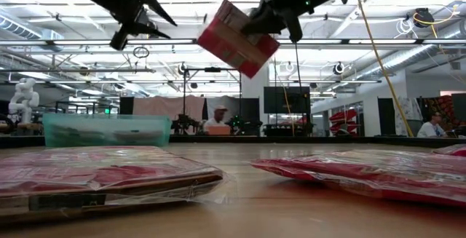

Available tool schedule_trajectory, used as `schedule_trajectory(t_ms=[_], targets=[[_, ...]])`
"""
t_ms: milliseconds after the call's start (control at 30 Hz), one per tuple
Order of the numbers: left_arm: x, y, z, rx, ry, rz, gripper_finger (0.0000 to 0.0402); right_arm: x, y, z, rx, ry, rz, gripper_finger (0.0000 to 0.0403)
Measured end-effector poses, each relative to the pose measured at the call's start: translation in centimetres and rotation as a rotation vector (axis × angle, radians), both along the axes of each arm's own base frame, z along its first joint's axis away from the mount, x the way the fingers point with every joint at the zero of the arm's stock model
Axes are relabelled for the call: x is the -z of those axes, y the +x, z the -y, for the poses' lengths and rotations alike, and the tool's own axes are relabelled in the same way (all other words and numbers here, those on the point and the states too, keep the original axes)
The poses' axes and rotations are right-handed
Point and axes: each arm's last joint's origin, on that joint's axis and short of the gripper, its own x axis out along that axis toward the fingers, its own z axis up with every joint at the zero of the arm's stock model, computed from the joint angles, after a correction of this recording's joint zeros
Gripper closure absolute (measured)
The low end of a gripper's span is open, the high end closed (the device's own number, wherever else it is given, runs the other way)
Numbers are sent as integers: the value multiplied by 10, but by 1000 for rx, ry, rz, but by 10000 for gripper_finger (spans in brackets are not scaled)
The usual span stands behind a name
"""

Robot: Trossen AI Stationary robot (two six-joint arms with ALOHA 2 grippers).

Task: Sort popcorn bags into baskets
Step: Put the red popcorn bag into the blue bin

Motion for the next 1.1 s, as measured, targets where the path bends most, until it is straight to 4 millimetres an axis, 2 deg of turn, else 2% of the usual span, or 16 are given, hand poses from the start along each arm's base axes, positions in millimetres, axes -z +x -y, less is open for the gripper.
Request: schedule_trajectory(t_ms=[133, 267, 467, 633, 733, 867, 1100], targets=[[-1, 2, -5, -13, -30, 42, 232, 3, 6, -15, -72, -181, -44, 364], [3, 9, -9, 3, -78, 63, 180, 0, 10, -27, -90, -303, -33, 365], [12, 31, -14, 106, -148, 111, 100, -6, 14, -44, -143, -364, 32, 366], [22, 49, -17, 180, -164, 126, 69, -6, 15, -52, -170, -358, 41, 380], [34, 61, -19, 245, -248, 124, 71, -8, 16, -53, -167, -341, 67, 388], [47, 76, -23, 320, -301, 145, 99, -8, 16, -54, -190, -331, 68, 388], [41, 92, -28, 390, -234, 351, 190, -4, 17, -54, -193, -329, 51, 386]])
